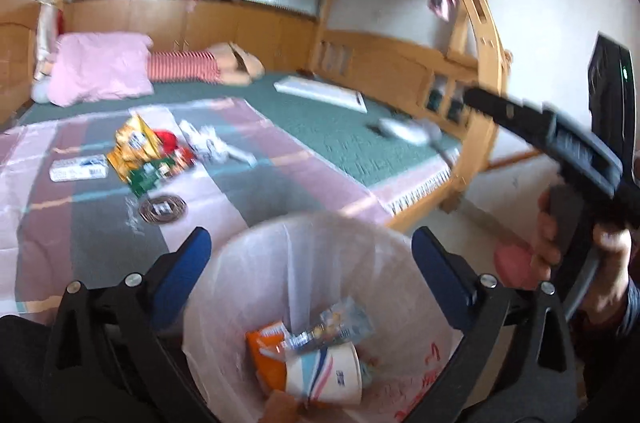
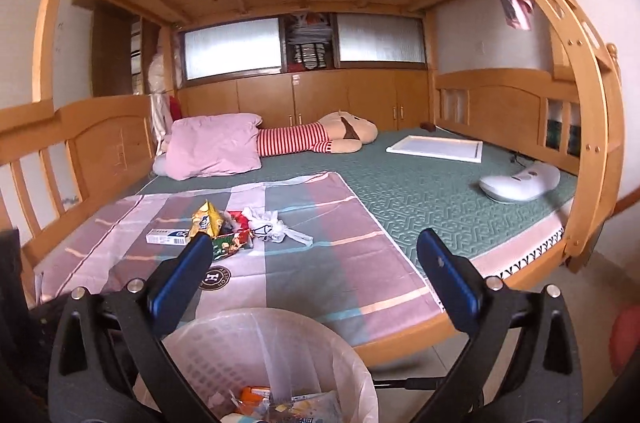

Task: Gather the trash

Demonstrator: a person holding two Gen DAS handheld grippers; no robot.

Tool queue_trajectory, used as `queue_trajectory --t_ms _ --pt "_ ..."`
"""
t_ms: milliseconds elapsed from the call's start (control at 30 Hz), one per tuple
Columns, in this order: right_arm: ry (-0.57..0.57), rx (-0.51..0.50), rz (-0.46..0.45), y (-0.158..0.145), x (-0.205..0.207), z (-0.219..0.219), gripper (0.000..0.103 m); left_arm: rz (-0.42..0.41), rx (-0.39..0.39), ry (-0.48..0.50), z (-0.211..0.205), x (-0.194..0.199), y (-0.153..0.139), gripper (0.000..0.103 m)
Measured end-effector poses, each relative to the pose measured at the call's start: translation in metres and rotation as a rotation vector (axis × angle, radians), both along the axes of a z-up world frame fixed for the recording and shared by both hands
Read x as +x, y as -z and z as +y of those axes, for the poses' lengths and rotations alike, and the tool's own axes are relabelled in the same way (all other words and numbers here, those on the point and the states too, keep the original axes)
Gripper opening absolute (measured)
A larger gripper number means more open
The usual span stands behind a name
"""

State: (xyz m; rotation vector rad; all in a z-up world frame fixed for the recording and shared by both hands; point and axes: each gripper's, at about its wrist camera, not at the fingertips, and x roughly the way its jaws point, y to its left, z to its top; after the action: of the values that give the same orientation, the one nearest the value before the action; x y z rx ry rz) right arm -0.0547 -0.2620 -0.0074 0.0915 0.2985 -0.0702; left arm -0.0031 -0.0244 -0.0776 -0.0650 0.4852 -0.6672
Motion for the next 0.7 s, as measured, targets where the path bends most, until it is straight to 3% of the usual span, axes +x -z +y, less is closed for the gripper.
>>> queue_trajectory --t_ms 133,267,333,500,633,700 --pt "-0.01 0.028 -0.019 -0.001 -0.002 -0.001 0.1 -0.123 -0.178 -0.15 0.023 -0.007 -0.008 0.1" --pt "-0.005 0.045 -0.034 0.0 -0.003 -0.002 0.1 -0.176 -0.272 -0.269 0.04 -0.01 -0.013 0.1" --pt "-0.009 0.027 -0.042 -0.001 -0.003 0.001 0.1 -0.177 -0.235 -0.312 0.04 -0.008 -0.015 0.1" --pt "-0.029 -0.017 -0.05 -0.001 -0.003 0.01 0.1 -0.136 -0.042 -0.357 0.029 0.002 -0.015 0.1" --pt "-0.047 -0.002 -0.015 0.004 0.002 0.012 0.1 -0.189 -0.064 -0.405 0.038 -0.007 -0.017 0.1" --pt "-0.053 0.003 0.004 0.006 0.004 0.013 0.1 -0.17 -0.055 -0.406 0.041 -0.006 -0.016 0.1"
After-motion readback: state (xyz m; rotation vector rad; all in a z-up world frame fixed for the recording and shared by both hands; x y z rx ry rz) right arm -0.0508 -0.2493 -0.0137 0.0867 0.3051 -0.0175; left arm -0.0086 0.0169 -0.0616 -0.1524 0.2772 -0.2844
